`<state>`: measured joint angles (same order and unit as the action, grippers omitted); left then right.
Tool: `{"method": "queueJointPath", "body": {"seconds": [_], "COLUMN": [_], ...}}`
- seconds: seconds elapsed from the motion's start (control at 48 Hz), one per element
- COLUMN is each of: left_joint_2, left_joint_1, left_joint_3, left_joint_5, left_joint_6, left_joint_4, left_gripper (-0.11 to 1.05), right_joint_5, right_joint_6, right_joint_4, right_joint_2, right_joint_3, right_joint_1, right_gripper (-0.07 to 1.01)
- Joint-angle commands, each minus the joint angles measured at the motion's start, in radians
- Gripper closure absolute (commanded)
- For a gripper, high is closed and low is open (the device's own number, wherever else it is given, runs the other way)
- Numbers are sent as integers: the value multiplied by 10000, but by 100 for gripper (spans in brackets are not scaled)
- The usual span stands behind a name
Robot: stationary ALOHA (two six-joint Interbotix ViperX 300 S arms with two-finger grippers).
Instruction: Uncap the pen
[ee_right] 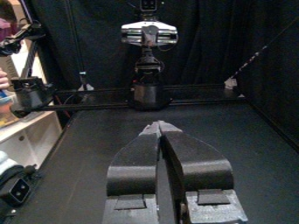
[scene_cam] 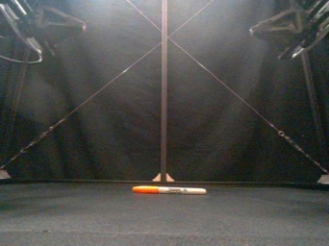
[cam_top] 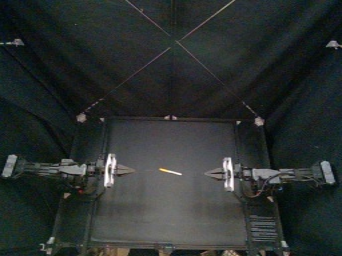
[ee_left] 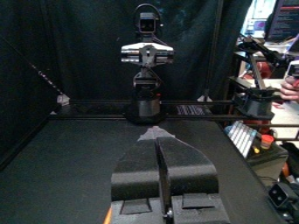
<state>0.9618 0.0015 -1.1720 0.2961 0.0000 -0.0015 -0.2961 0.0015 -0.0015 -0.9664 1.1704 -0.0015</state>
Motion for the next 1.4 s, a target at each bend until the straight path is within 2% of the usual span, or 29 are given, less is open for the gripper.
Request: {"method": "queueJointPath", "body": {"seconds": [0.021,0.104,0.208,0.292,0.333,0.396,0.5,0.625,0.708,0.771,0.896,1.021,1.25,1.333,1.396], "left_joint_2": [-782,-1350,-2332,-3053,-3329,-3666,-4142,-4587,-4847,-5047,-5492,-6013,-6473,-6489,-6504], "left_joint_1": [138,230,460,660,752,905,1227,1304,1304,1304,1304,1319,1319,1304,1319], "left_joint_3": [46,77,77,77,77,92,92,107,153,184,307,552,752,752,752], "left_joint_5": [261,491,1074,1580,1687,1779,1795,1825,1841,1825,1825,1825,1825,1825,1825], "left_joint_6": [15,15,46,46,46,46,31,31,31,31,15,46,46,46,46], "left_joint_4": [-15,-15,0,0,0,0,-15,-15,-15,-15,-15,-15,0,0,0], "left_gripper": [100,96,90,84,81,76,65,53,46,42,37,34,34,34,34], "right_joint_5": [-215,-537,-997,-1135,-1135,-1135,-1120,-1120,-1120,-1120,-997,-660,-77,31,61], "right_joint_6": [77,77,77,77,77,77,77,61,-15,-31,-46,-61,-46,-46,-46], "right_joint_4": [61,61,123,322,460,598,844,982,982,951,905,844,828,828,828], "right_joint_2": [598,1411,3160,4541,5139,5906,7148,8360,9035,9511,10324,11106,11658,11658,11658], "right_joint_3": [-46,-92,-291,-598,-782,-1058,-1580,-2194,-2577,-2823,-3237,-3636,-3896,-3866,-3835], "right_joint_1": [0,-138,-491,-782,-905,-1120,-1411,-1503,-1519,-1549,-1703,-1841,-1917,-1917,-1871], "right_gripper": [96,92,88,83,80,72,52,27,14,8,8,8,8,12,19]}}
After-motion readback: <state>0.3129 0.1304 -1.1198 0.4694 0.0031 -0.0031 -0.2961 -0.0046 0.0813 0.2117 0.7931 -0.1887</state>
